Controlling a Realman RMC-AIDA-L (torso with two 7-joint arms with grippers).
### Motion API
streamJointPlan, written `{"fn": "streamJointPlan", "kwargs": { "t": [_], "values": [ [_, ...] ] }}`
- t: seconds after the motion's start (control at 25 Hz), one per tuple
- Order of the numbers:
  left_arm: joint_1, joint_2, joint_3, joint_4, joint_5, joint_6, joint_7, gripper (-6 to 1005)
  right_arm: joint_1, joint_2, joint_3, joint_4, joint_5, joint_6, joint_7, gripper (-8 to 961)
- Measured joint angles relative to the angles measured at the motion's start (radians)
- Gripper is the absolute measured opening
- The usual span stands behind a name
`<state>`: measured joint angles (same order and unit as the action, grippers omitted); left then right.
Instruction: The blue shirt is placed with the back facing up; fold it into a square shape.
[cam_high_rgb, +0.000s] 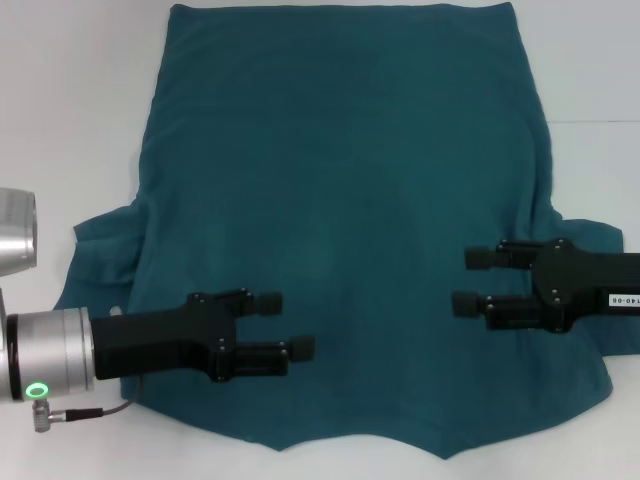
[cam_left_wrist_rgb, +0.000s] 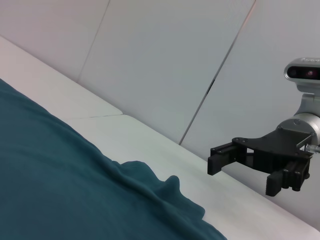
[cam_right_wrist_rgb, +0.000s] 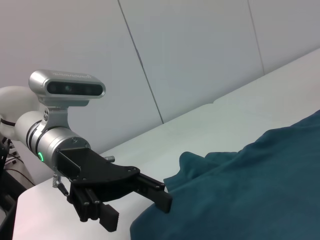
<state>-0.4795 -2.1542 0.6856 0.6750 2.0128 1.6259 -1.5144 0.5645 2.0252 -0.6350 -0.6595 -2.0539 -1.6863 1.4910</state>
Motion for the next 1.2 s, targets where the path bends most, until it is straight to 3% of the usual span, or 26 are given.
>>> {"fn": "streamJointPlan", "kwargs": {
  "t": [0.56, 0.88, 1.2],
  "values": [
    [-0.005, -0.001, -0.005, 0.003, -0.006, -0.04, -0.026, 905, 0.0, 0.005, 0.0, 0.0, 0.01, 0.001, 0.001, 839],
    [-0.003, -0.004, -0.09, -0.001, -0.016, -0.191, -0.072, 905, 0.008, 0.008, 0.0, 0.0, 0.035, 0.003, 0.001, 839],
    [0.01, 0.008, -0.194, 0.007, -0.013, -0.305, -0.137, 903, 0.029, 0.029, 0.0, 0.001, 0.038, 0.054, 0.014, 839]
  ]
}}
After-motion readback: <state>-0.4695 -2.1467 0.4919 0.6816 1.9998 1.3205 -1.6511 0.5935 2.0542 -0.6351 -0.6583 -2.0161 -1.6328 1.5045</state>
